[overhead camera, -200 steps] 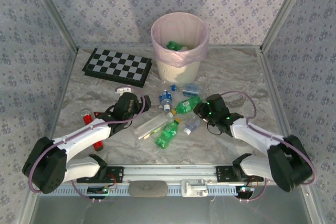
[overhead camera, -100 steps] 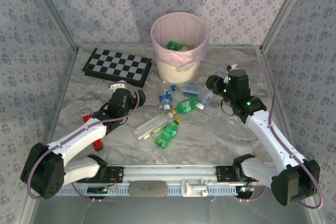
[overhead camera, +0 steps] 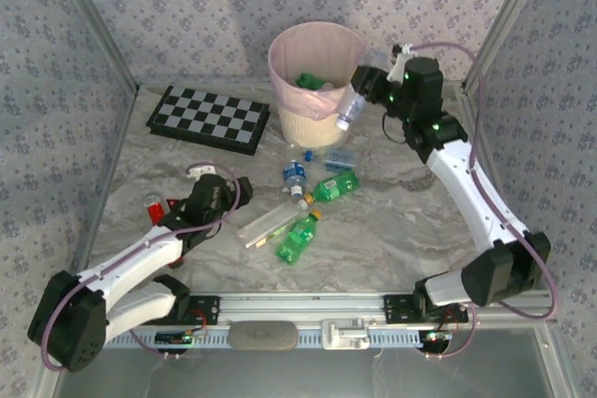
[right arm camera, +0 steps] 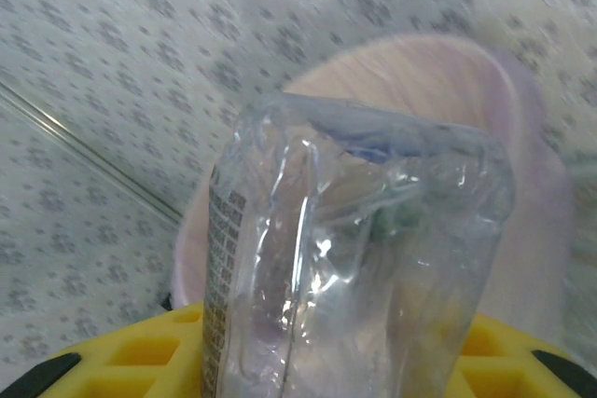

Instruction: Put the plastic bottles in the bin

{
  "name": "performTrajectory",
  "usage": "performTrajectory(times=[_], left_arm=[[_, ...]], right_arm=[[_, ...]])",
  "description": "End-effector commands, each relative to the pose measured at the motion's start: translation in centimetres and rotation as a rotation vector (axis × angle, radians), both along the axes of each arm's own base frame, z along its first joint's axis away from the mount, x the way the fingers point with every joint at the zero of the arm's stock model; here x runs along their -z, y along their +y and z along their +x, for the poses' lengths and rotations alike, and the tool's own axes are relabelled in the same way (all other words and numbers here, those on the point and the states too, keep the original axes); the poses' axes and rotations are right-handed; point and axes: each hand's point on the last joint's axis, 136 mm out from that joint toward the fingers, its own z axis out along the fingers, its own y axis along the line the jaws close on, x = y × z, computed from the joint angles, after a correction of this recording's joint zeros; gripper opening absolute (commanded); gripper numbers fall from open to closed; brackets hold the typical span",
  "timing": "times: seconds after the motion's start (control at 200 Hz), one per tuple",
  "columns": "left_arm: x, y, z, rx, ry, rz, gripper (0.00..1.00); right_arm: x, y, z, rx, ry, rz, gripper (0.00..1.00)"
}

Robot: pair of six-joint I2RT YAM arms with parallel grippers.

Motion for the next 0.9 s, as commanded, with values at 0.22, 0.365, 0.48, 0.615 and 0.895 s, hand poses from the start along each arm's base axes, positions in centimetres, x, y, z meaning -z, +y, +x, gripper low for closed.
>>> performTrajectory(times=[0.22,0.365,0.48,0.615,0.895], left_arm=[[-0.3,0.5,-0.5,-0.005,0.003,-0.006,1.0],[0.0,0.6,-0.8,-0.007,0.008,-0.015,1.0],[0.2,0.8,-1.2,-0.004,0.016,-0.012,1.0],[0.4,1.2,-1.7,-0.006,0.021,-0.005,1.0],[0.5,1.6,-2.1,-0.013,0.019,-0.003,1.0]], right_arm=[[-5.8,3.7,6.2,-0.09,-0.133,0.048,0.42],[-4.4,4.9,9.7,-0.088,-0.102,0.052,0.42],[-2.5,6.2,11.8,-0.095,-0.058,0.038,0.42],[0.2,7.9,13.2,-0.106,-0.002,0.016,0.42],[5.0,11.4,13.5,-0.131,0.072,-0.103,0.44]])
